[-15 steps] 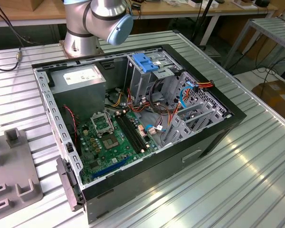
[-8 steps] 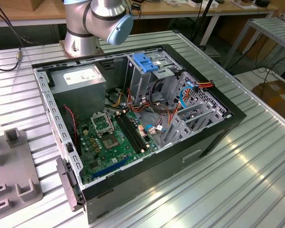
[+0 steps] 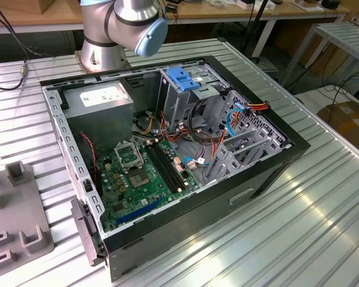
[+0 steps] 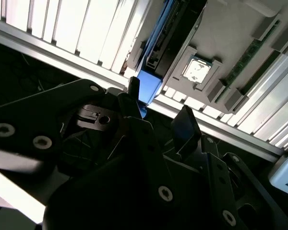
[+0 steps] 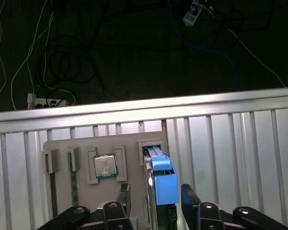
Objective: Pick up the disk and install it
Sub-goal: 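Pick up the disk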
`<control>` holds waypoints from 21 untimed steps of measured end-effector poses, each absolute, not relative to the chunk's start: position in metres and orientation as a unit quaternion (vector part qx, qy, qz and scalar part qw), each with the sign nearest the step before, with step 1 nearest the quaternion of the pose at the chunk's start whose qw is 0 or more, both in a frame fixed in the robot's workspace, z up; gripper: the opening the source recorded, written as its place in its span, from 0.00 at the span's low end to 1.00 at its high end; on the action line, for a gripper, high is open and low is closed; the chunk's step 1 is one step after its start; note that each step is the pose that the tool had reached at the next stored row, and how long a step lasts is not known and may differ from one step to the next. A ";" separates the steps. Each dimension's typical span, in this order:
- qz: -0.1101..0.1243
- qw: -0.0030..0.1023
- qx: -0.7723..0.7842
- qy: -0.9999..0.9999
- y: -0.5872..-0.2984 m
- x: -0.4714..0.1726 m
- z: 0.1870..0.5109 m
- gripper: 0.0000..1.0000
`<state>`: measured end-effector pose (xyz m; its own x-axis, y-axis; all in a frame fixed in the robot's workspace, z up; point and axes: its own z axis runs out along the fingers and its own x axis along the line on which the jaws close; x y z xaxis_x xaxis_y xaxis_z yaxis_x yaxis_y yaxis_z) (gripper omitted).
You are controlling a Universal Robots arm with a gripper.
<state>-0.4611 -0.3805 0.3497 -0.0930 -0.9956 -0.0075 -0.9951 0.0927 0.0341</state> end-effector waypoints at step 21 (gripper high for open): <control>-0.009 0.007 0.679 -0.735 -0.374 -0.461 0.340 0.54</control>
<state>-0.4612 -0.3736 0.3396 -0.0792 -0.9969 -0.0013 -0.9966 0.0791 0.0228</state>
